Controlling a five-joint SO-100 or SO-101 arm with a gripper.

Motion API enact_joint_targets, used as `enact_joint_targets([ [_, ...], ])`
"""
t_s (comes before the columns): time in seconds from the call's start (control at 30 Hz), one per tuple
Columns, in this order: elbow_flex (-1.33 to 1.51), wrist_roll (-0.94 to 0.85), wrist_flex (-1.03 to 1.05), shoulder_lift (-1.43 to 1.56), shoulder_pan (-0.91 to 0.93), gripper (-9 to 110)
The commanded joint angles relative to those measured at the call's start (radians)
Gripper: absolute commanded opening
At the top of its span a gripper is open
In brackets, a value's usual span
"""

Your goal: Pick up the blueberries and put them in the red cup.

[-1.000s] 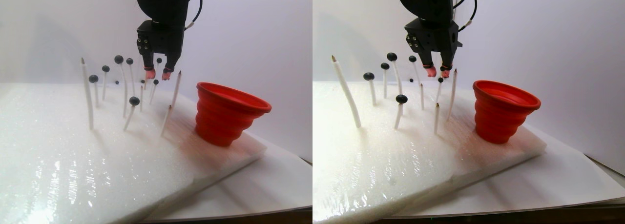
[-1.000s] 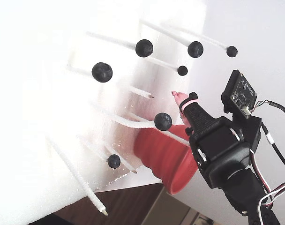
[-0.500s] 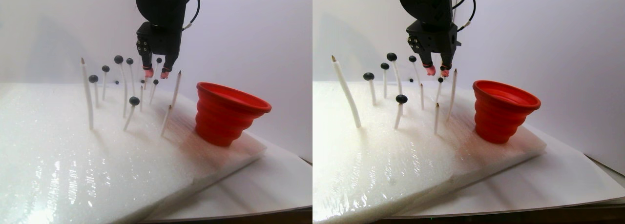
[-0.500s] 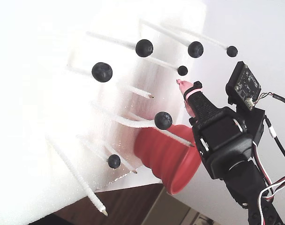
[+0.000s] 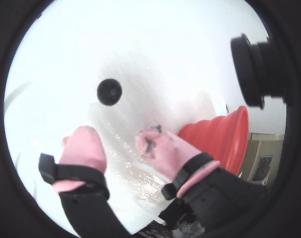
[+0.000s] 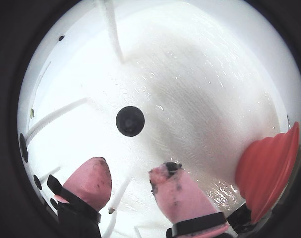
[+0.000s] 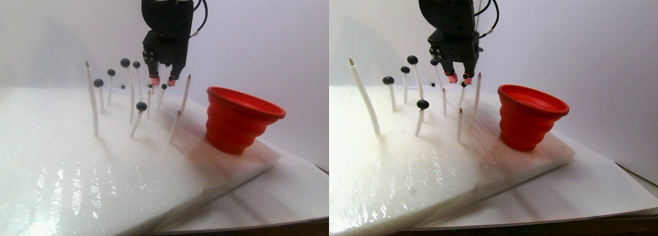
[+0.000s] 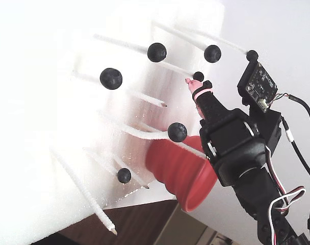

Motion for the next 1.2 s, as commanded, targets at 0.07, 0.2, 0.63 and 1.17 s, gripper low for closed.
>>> enact_joint_targets([
  [0.07, -0.091, 0.009, -0.044, 0.003, 0.017, 17],
  [0.2, -0.107, 0.012, -0.052, -0.012, 0.014, 17],
  [0.63, -0.178, 0.009, -0.069, -0.081, 0.021, 17],
  [1.17, -0.199, 0.011, -0.117, -0.129, 0.025, 16],
])
